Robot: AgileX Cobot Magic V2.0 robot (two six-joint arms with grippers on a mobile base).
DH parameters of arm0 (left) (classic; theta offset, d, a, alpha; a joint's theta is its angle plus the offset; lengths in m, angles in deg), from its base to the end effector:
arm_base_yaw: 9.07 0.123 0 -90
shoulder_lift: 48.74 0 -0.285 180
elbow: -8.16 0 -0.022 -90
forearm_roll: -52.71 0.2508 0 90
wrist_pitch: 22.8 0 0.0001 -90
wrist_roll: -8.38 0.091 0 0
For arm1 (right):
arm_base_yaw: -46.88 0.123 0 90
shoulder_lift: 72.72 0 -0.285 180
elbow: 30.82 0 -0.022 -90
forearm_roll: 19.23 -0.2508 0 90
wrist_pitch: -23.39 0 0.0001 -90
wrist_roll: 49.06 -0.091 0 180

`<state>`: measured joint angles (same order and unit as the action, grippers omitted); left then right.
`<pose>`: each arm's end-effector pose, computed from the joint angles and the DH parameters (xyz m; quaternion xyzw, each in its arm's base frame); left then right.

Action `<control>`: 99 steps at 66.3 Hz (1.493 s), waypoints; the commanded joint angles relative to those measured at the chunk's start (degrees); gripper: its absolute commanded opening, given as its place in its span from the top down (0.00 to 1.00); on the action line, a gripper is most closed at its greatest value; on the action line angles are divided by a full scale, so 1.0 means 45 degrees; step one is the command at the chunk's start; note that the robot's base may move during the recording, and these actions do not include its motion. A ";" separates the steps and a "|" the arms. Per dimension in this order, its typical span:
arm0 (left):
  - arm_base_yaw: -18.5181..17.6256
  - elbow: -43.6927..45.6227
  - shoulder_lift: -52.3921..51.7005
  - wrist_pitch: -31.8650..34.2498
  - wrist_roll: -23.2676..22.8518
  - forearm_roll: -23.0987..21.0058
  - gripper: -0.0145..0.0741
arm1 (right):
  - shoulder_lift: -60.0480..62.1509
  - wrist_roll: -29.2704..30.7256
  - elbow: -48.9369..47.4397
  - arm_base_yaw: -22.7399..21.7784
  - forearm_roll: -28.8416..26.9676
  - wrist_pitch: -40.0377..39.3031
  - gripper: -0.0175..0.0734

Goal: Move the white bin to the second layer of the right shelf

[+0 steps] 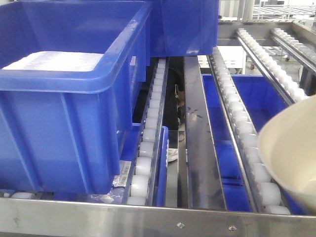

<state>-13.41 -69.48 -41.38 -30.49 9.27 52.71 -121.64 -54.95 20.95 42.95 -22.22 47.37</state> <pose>0.0560 -0.0043 0.1989 0.0330 0.7228 -0.0208 0.6900 0.1379 -0.0075 0.2611 0.0919 0.8807 0.0284 0.4637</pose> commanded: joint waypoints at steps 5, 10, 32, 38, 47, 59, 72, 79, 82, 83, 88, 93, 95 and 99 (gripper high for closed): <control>-0.0053 -0.0468 -0.0204 0.1097 -0.0038 0.0000 0.74 | 0.1311 0.0079 0.0152 0.0018 -0.0043 -0.1044 0.75; -0.0053 -0.0468 -0.0204 0.1097 -0.0038 0.0000 0.74 | 0.2047 0.0079 0.0309 0.0018 -0.0043 -0.1188 0.75; -0.0053 -0.0468 -0.0204 0.1097 -0.0038 0.0000 0.74 | 0.5923 0.0294 0.1995 0.0018 0.0099 -0.3193 0.75; -0.0053 -0.0468 -0.0204 0.1097 -0.0038 0.0000 0.74 | 0.6927 0.1069 0.2444 0.0018 0.0256 -0.3295 0.75; -0.0053 -0.0468 -0.0204 0.1097 -0.0038 0.0000 0.74 | 0.7663 0.1783 0.2609 0.0018 0.0256 -0.3318 0.75; -0.0053 -0.0468 -0.0204 0.1097 -0.0038 0.0000 0.74 | 0.7677 0.1770 0.2609 0.0018 0.0244 -0.3263 0.75; -0.0053 -0.0468 -0.0204 0.1097 -0.0038 0.0000 0.74 | 0.7677 0.1770 0.2609 0.0018 0.0244 -0.3263 0.75; -0.0053 -0.0468 -0.0204 0.1097 -0.0038 0.0000 0.74 | 0.7677 0.1770 0.2613 0.0018 0.0244 -0.3068 0.75; -0.0053 -0.0468 -0.0204 0.1097 -0.0038 0.0000 0.74 | 0.7677 0.1770 0.2625 0.0018 0.0244 -0.2939 0.75; -0.0053 -0.0468 -0.0204 0.1097 -0.0038 0.0000 0.74 | 0.7677 0.1770 0.2625 0.0018 0.0256 -0.2939 0.75; -0.0053 -0.0468 -0.0204 0.1097 -0.0038 0.0000 0.74 | 0.7677 0.1816 0.2727 0.0088 0.0209 -0.2980 0.75; -0.0053 -0.0468 -0.0204 0.1097 -0.0038 0.0000 0.74 | 0.7677 0.2612 0.2898 0.0396 -0.0408 -0.2993 0.75; -0.0053 -0.0468 -0.0204 0.1097 -0.0038 0.0000 0.74 | 0.7677 0.3059 0.2932 0.0532 -0.0679 -0.3004 0.75; -0.0053 -0.0468 -0.0204 0.1097 -0.0038 0.0000 0.74 | 0.7677 0.3335 0.2948 0.0720 -0.0792 -0.3004 0.75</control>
<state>-13.41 -69.48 -41.38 -30.49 9.27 52.71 -86.60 -42.55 35.65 45.45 -24.48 38.50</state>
